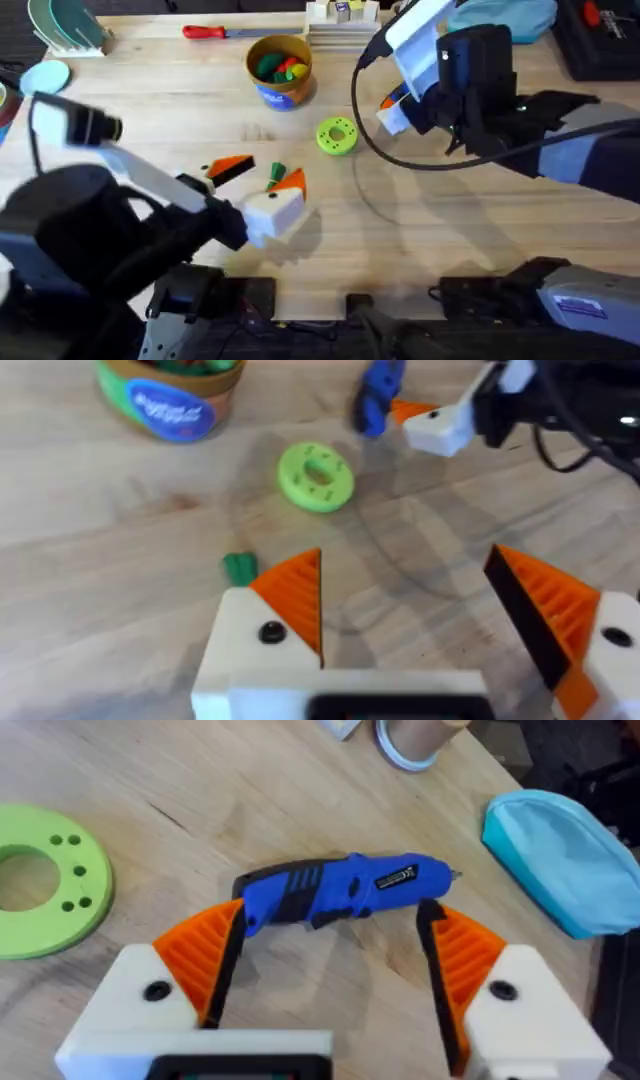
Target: Pick up the gripper from the table and insert it into the empty holder that is missing its gripper. Then pick up a screw, insert it into the mounting hole, and use the screwdriver to tighten it. Finally, clean up the table by picking up the vegetable and placing it into the bucket.
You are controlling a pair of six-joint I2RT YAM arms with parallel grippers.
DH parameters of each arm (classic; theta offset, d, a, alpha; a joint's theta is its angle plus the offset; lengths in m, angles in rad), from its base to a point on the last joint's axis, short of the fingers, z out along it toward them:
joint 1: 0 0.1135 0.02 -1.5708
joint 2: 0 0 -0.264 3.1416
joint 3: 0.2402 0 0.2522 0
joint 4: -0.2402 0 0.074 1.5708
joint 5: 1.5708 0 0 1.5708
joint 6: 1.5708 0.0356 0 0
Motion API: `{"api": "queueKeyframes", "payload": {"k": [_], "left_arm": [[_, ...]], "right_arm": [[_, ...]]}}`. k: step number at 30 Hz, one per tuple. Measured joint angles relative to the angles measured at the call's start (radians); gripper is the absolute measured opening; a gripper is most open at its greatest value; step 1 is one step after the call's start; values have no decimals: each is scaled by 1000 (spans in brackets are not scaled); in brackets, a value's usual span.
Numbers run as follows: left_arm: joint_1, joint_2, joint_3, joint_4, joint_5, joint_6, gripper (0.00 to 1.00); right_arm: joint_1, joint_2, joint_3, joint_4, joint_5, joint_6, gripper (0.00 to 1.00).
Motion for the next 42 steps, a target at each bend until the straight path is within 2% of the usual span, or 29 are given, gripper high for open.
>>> {"api": "queueKeyframes", "payload": {"k": [3, 7, 14, 19, 24, 31, 34, 42], "left_arm": [[0, 158, 99, -108, -111, -5, 993], [0, 374, 180, -172, -192, 17, 993], [0, 714, 212, -205, -239, 28, 995], [-11, 867, 212, -188, -272, 40, 995], [-49, 963, 212, -147, -329, 46, 995], [-161, 1009, 213, -87, -400, 49, 995], [-193, 1021, 213, -49, -429, 54, 995], [-206, 1106, 219, -19, -498, 57, 993]], "right_arm": [[0, 0, 0, 1, -1, 14, 992], [0, 0, 0, 1, -2, 20, 991], [0, 0, 0, 1, -3, 21, 992], [0, 0, 0, 0, -2, 21, 991], [0, 0, 0, 1, -3, 21, 991], [0, 0, 0, 1, -2, 21, 991], [0, 0, 0, 1, -3, 21, 992], [0, 0, 0, 1, -3, 24, 991]]}}
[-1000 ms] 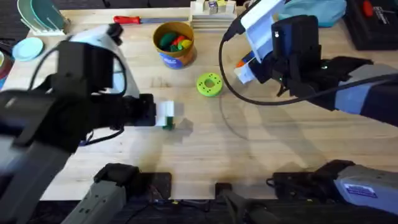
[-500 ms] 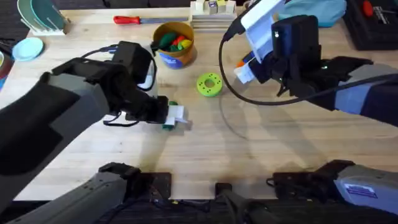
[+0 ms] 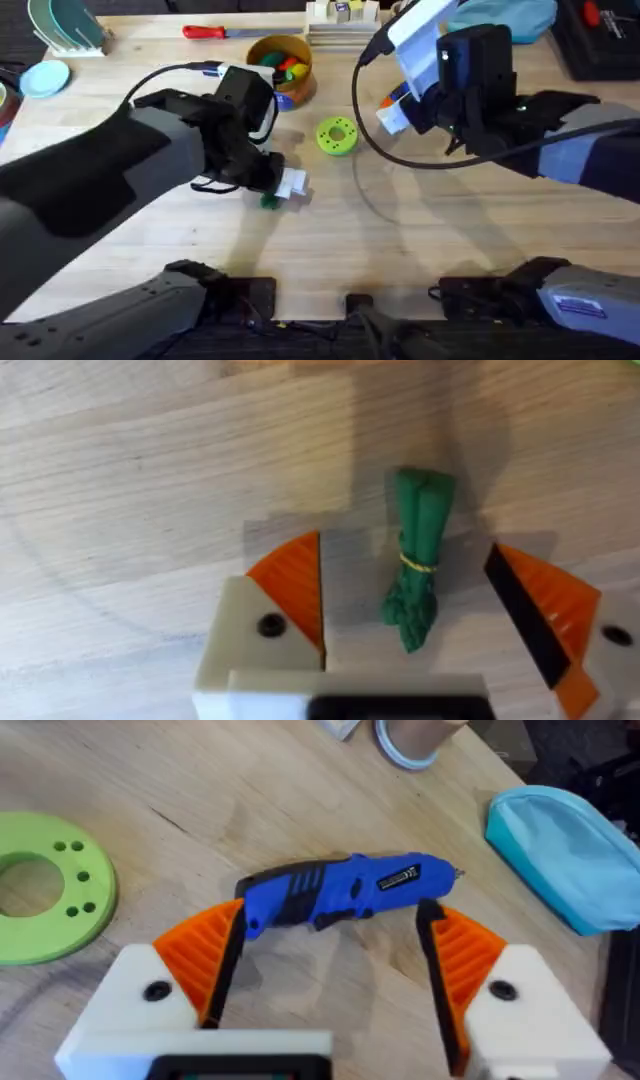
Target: Pick up the gripper from the table and insert it into the empty holder that is missing its gripper. Then pick up a screw, insert it into the mounting hole, and use the screwdriver to tighten it. Finally, clean up the table by picking up the vegetable and placing it into the bucket.
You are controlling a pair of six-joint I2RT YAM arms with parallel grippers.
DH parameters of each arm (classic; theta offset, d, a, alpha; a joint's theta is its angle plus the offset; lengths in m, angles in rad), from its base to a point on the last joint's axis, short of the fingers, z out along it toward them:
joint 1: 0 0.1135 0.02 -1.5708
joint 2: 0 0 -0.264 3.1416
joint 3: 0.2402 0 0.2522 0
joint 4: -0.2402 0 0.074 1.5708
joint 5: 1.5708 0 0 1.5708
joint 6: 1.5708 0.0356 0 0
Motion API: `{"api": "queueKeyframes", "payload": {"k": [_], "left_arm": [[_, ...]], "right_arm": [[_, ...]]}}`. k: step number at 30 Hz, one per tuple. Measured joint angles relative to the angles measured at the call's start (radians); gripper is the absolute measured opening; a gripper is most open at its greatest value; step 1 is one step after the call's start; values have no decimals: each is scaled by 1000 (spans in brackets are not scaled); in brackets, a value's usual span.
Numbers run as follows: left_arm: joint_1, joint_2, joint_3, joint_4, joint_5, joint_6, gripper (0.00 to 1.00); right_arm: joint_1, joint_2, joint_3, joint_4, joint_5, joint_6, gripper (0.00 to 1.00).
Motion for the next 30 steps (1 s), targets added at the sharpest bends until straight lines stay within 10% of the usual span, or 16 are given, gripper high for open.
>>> {"api": "queueKeyframes", "payload": {"k": [30], "left_arm": [[-58, 21, 17, 1, -15, -48, 995]], "right_arm": [[0, 0, 0, 0, 0, 0, 991]]}}
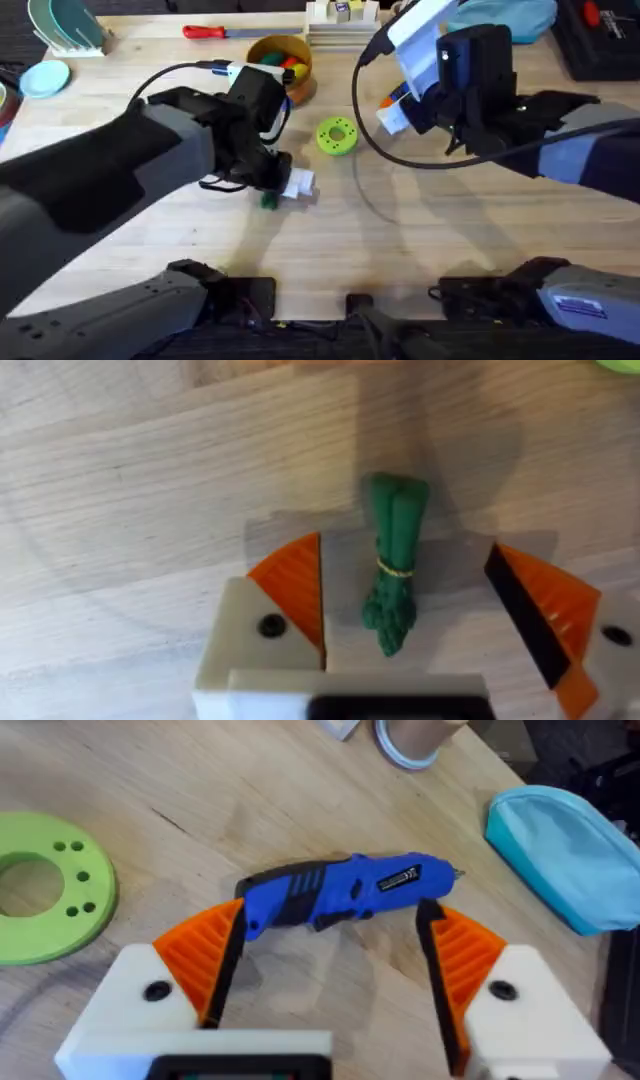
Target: Pick up the gripper from the table and insert it into the empty holder that is missing its gripper. Then pick up a screw, insert it into the mounting hole, and use the screwdriver to tighten it. Finally, clean up the table by picking up the vegetable and placing it into the bucket.
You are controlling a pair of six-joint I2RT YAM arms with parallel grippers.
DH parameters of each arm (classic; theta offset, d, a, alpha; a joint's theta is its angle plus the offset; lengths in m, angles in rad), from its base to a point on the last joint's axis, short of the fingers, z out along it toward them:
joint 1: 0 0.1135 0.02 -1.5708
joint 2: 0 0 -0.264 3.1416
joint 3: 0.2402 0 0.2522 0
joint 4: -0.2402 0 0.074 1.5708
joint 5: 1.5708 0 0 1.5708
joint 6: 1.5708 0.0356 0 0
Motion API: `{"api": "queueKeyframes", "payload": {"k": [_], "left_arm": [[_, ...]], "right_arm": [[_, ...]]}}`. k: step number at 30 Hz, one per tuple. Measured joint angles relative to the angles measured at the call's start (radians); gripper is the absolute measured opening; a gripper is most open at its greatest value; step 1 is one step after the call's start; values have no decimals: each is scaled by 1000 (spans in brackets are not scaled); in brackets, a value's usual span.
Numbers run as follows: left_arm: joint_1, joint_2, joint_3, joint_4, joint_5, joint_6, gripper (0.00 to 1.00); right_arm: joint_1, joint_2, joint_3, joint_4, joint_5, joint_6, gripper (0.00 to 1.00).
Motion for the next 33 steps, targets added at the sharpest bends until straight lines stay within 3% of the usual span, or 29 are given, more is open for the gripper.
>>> {"api": "queueKeyframes", "payload": {"k": [11, 13, 17, 18, 23, 28, 30, 33], "left_arm": [[-1, 148, 86, -62, -20, -3, 970], [-2, 154, 90, -62, -12, -8, 796], [-3, 154, 91, -63, -15, -6, 160], [-3, 154, 96, -68, -22, -3, 48], [-3, 156, 133, -129, -33, -3, 13], [-3, 145, 317, -197, -100, -3, 9], [-3, 131, 400, -167, -141, -1, 9], [-2, 111, 467, -2, -182, 14, 8]], "right_arm": [[0, 0, 0, 0, 0, 0, 992], [0, 0, 0, 0, 0, 0, 992], [0, 0, 0, 0, 0, 0, 991], [0, 0, 0, 0, 0, 0, 991], [0, 0, 0, 0, 0, 0, 991], [0, 0, 0, 0, 0, 0, 992], [0, 0, 0, 0, 0, 0, 991], [0, 0, 0, 0, 0, 0, 991]]}}
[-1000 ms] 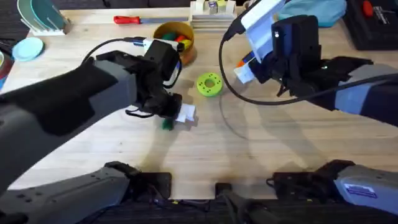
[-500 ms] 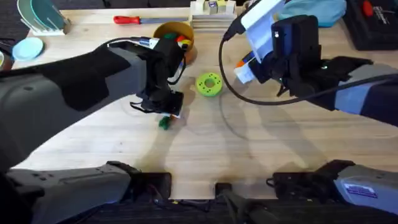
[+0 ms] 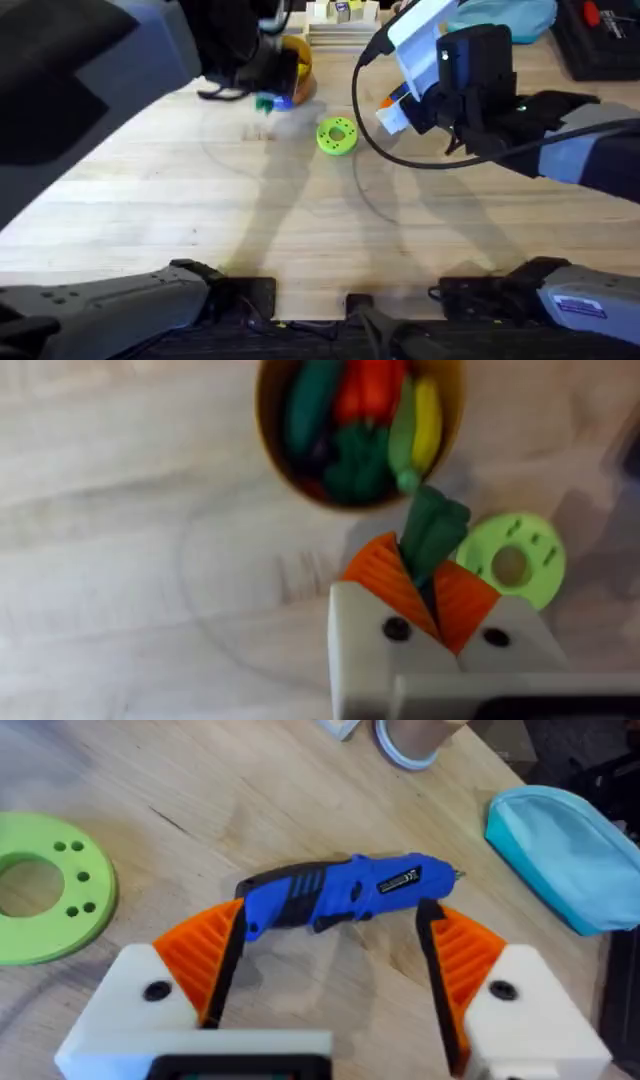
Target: Pick up the gripper from the table and insert it into the empty holder that is missing its gripper. Then pick up a screw, insert it into the mounting hole, and use the screwdriver to tighten it. Finally, clean up the table by picking up the vegetable and placing it into the bucket.
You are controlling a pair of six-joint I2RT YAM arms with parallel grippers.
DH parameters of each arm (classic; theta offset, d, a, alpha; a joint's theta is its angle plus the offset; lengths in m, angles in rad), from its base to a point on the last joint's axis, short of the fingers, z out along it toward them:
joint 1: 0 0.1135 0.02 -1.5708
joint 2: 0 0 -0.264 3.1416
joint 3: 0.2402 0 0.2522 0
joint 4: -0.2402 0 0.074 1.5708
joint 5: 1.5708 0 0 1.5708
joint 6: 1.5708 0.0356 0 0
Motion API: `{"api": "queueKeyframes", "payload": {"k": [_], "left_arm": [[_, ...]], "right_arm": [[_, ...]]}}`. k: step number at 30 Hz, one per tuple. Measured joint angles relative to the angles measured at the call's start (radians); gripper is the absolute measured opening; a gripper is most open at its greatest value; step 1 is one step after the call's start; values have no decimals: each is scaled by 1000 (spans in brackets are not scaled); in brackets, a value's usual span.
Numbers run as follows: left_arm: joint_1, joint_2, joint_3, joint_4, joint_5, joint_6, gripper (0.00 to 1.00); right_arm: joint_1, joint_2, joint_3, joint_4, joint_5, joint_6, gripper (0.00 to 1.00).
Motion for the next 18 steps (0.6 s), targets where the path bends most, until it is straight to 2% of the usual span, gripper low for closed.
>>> {"api": "queueKeyframes", "payload": {"k": [6, 11, 12, 15, 17, 18], "left_arm": [[0, 29, 16, 311, -64, 42, 8], [11, 134, 16, 432, -134, 56, 8], [16, 156, 16, 445, -139, 62, 46], [26, 216, 16, 480, -158, 66, 335], [28, 237, 16, 500, -165, 70, 612], [28, 242, 16, 508, -166, 70, 786]], "right_arm": [[0, 0, 0, 0, 0, 0, 992], [0, 0, 0, 0, 0, 0, 991], [0, 0, 0, 0, 0, 0, 991], [0, 0, 0, 0, -16, 0, 991], [0, 0, 0, -3, -43, 0, 991], [0, 0, 0, -6, -58, 0, 992]]}}
